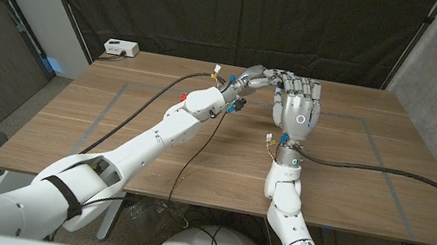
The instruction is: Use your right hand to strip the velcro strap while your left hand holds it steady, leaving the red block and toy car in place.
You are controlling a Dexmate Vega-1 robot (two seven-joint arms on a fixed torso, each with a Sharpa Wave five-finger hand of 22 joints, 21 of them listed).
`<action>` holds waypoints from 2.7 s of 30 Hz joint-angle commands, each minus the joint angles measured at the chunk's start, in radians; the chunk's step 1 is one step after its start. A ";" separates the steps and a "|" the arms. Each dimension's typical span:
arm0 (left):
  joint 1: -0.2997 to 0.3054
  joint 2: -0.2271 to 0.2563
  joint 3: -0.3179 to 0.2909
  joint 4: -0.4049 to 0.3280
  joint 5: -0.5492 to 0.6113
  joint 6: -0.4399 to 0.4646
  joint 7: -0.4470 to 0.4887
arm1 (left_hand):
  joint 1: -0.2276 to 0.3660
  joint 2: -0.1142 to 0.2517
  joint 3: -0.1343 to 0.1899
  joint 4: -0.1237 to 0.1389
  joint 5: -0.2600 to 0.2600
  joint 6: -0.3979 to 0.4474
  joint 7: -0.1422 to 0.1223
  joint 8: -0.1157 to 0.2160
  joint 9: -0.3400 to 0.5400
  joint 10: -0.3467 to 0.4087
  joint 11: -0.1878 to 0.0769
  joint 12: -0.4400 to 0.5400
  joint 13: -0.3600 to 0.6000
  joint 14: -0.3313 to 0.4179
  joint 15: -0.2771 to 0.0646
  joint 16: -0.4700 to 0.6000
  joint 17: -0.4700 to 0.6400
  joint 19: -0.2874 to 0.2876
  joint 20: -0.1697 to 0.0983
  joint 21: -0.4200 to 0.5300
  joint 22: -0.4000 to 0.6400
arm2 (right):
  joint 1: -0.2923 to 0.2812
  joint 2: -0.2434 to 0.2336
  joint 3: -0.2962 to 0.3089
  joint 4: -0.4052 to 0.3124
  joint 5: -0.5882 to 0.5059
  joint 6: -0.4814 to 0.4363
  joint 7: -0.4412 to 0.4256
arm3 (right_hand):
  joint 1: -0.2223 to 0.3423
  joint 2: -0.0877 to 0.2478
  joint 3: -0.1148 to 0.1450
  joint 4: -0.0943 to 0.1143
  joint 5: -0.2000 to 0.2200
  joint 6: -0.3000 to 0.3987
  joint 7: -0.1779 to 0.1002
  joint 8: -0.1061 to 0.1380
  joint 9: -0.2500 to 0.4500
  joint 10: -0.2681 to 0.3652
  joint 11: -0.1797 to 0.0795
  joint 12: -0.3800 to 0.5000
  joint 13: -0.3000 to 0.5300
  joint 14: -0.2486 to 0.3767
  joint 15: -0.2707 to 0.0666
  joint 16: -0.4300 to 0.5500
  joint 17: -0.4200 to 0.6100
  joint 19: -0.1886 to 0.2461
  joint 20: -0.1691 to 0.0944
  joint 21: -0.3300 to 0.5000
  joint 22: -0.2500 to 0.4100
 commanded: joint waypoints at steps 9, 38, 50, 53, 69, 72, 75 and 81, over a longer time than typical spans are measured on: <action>-0.009 0.001 0.010 0.023 -0.007 -0.013 -0.040 | -0.007 0.006 0.013 0.003 -0.007 -0.002 -0.005 -0.006 0.004 0.007 0.001 -0.005 0.002 -0.007 -0.070 -0.001 0.004 -0.010 0.006 0.012 0.002 | -0.024 0.041 0.053 -0.014 -0.010 0.116 0.000 | -0.032 0.001 -0.011 0.032 0.002 0.040 0.000 0.018 -0.017 0.031 0.000 0.008 0.002 0.058 -0.168 0.008 0.004 0.023 -0.008 0.021 0.003; -0.006 0.021 0.026 0.005 0.035 0.033 -0.031 | -0.013 0.005 0.025 0.007 -0.010 -0.005 -0.006 -0.013 0.006 0.002 0.001 -0.014 0.003 -0.010 -0.062 -0.003 0.006 -0.019 0.017 0.023 0.002 | -0.022 0.111 0.148 -0.016 -0.004 0.386 0.000 | -0.047 0.101 -0.006 0.059 -0.056 0.344 0.003 0.122 -0.073 0.157 -0.002 0.035 0.022 0.132 -0.170 0.010 0.043 0.004 0.010 0.049 0.006; -0.013 0.039 0.043 -0.017 0.087 0.039 -0.013 | -0.009 0.004 0.032 0.004 -0.009 -0.003 0.001 -0.014 0.006 -0.002 0.002 -0.018 0.004 -0.010 -0.061 -0.004 0.006 -0.020 0.016 0.028 0.002 | -0.031 0.231 0.243 -0.024 -0.005 0.512 0.000 | -0.009 0.124 0.059 0.019 -0.105 0.357 0.106 0.145 -0.047 0.112 -0.006 0.017 0.034 0.110 -0.172 -0.022 0.040 -0.047 -0.012 0.060 0.011; -0.015 0.045 0.048 -0.021 0.103 0.034 -0.009 | -0.008 0.004 0.034 0.004 -0.009 -0.004 0.003 -0.015 0.006 -0.010 0.003 -0.022 0.005 -0.009 -0.060 -0.004 0.007 -0.020 0.016 0.030 0.001 | -0.030 0.252 0.263 -0.022 -0.003 0.542 0.000 | -0.008 0.125 0.069 0.016 -0.117 0.361 0.117 0.151 -0.041 0.110 -0.005 0.016 0.035 0.109 -0.171 -0.025 0.039 -0.053 -0.014 0.061 0.011; -0.006 0.063 0.049 -0.050 0.125 0.034 0.002 | -0.007 0.002 0.042 0.004 -0.008 -0.009 0.004 -0.019 0.007 -0.021 0.001 -0.027 0.006 -0.015 -0.057 -0.006 0.009 -0.023 0.014 0.036 0.001 | -0.008 0.391 0.385 -0.019 0.003 0.701 0.000 | -0.007 0.128 0.116 0.005 -0.171 0.374 0.143 0.175 -0.011 0.114 -0.005 0.018 0.045 0.104 -0.172 -0.033 0.041 -0.076 -0.011 0.071 0.012; -0.003 0.067 0.050 -0.060 0.132 0.035 0.006 | -0.007 0.002 0.043 0.004 -0.008 -0.009 0.004 -0.020 0.007 -0.021 0.001 -0.028 0.007 -0.014 -0.057 -0.006 0.009 -0.022 0.014 0.037 0.001 | -0.002 0.414 0.406 -0.019 0.009 0.725 0.000 | -0.008 0.128 0.123 0.004 -0.177 0.374 0.143 0.178 -0.007 0.113 -0.004 0.019 0.046 0.103 -0.171 -0.034 0.042 -0.080 -0.010 0.072 0.013; 0.000 0.071 0.051 -0.070 0.135 0.038 0.009 | -0.007 0.002 0.046 0.003 -0.007 -0.010 0.005 -0.021 0.007 -0.023 0.001 -0.029 0.007 -0.015 -0.057 -0.006 0.009 -0.023 0.014 0.039 0.001 | 0.005 0.414 0.404 -0.018 0.038 0.727 0.000 | -0.008 0.128 0.126 0.003 -0.180 0.374 0.144 0.179 -0.005 0.113 -0.004 0.019 0.047 0.103 -0.172 -0.034 0.042 -0.081 -0.010 0.073 0.013; 0.011 0.081 0.051 -0.096 0.141 0.047 0.019 | -0.006 0.001 0.048 0.003 -0.007 -0.009 0.005 -0.021 0.007 -0.023 0.001 -0.029 0.008 -0.015 -0.057 -0.006 0.009 -0.024 0.014 0.041 0.001 | 0.019 0.414 0.400 -0.016 0.101 0.727 0.000 | -0.010 0.126 0.135 0.001 -0.187 0.374 0.145 0.183 0.001 0.113 -0.003 0.020 0.050 0.101 -0.171 -0.035 0.043 -0.084 -0.009 0.077 0.013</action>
